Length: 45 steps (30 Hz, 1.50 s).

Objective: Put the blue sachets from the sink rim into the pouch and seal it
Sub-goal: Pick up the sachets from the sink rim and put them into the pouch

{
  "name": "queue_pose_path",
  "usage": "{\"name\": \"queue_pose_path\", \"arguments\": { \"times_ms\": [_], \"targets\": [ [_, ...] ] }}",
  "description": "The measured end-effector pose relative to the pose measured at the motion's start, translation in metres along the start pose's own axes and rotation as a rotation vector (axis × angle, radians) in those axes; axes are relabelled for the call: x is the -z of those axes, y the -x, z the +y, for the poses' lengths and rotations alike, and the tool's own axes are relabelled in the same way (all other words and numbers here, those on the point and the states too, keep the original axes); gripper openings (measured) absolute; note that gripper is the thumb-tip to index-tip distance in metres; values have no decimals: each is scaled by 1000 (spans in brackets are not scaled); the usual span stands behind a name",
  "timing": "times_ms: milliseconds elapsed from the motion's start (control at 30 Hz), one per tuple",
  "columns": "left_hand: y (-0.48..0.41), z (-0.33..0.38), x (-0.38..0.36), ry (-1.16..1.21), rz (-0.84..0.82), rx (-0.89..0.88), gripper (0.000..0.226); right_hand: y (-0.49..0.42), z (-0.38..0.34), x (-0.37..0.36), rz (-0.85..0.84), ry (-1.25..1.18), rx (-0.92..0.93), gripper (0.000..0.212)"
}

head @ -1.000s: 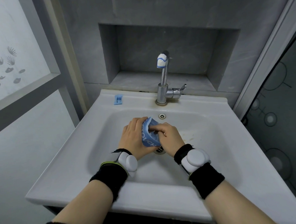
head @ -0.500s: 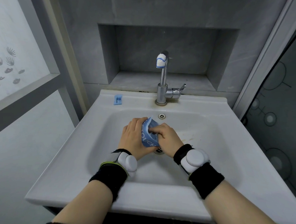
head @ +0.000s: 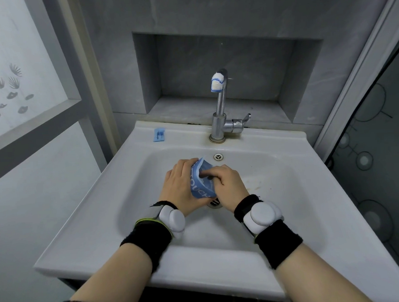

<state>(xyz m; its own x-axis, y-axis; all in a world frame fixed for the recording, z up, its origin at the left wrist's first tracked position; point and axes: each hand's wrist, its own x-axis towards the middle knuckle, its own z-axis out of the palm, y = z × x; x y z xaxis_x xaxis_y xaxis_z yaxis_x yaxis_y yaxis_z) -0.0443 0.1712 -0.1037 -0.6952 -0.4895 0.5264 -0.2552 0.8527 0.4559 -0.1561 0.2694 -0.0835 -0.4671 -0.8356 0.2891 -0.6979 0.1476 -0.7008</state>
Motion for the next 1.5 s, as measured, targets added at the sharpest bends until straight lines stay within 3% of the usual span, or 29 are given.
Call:
{"name": "queue_pose_path", "arguments": {
  "times_ms": [233, 633, 1000, 1500],
  "targets": [
    [0, -5, -4, 7, -10, 15, 92, -1, -1, 3, 194, -111, 2, 40],
    [2, -10, -8, 85, 15, 112, 96, -8, 14, 1, 358, -122, -34, 37],
    [0, -17, -9, 225, 126, 311, 97, -9, 19, -1, 359, -159, -62, 38],
    [-2, -27, -12, 271, 221, 423, 98, -6, 26, -8, 278, -187, -213, 30]
  ]
}}
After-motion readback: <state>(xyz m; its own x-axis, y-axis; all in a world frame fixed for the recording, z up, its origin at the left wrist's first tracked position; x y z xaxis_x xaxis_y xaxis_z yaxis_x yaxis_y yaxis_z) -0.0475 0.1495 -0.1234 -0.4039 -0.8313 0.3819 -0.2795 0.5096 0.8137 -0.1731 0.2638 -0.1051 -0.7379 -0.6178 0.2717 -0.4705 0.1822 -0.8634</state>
